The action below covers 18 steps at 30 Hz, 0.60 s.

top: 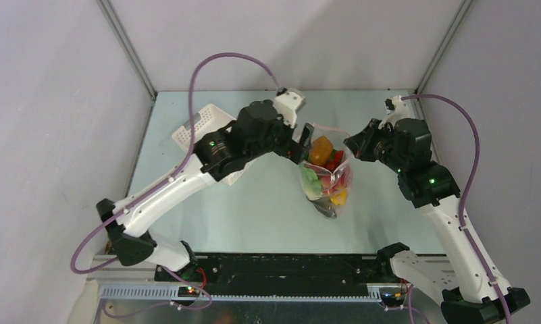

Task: Place the food in the zip-top bag and seal the zipper
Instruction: Place the fake vegetable in the zipper food storage bag, then pick up the fake vegetable from the bin.

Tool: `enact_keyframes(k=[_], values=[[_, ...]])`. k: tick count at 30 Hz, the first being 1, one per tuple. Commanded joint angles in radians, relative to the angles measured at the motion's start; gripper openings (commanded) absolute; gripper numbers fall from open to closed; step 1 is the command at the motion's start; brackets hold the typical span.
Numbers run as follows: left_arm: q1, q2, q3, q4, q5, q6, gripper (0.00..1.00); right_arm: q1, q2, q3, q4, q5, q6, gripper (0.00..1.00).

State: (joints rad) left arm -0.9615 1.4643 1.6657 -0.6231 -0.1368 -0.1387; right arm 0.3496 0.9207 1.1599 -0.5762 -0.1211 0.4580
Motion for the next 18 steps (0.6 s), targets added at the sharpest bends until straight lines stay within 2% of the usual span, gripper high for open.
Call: enact_keyframes(k=[1, 6, 9, 12, 18], values=[[0.113, -0.109, -0.138, 0.134, -0.156, -0.132, 1.00, 0.000, 0.004, 0.054, 0.023, -0.003, -0.015, 0.00], [0.329, -0.135, -0.233, 0.135, -0.188, -0.292, 1.00, 0.000, 0.012, 0.054, 0.017, 0.001, -0.023, 0.00], [0.418, -0.108, -0.263, 0.112, -0.209, -0.354, 1.00, -0.001, 0.016, 0.054, 0.017, 0.002, -0.025, 0.00], [0.513, -0.043, -0.268, 0.083, -0.249, -0.400, 1.00, 0.000, 0.019, 0.054, 0.014, 0.000, -0.025, 0.00], [0.632, 0.143, -0.242, 0.044, -0.395, -0.504, 1.00, 0.000, 0.029, 0.054, -0.005, 0.012, -0.034, 0.00]])
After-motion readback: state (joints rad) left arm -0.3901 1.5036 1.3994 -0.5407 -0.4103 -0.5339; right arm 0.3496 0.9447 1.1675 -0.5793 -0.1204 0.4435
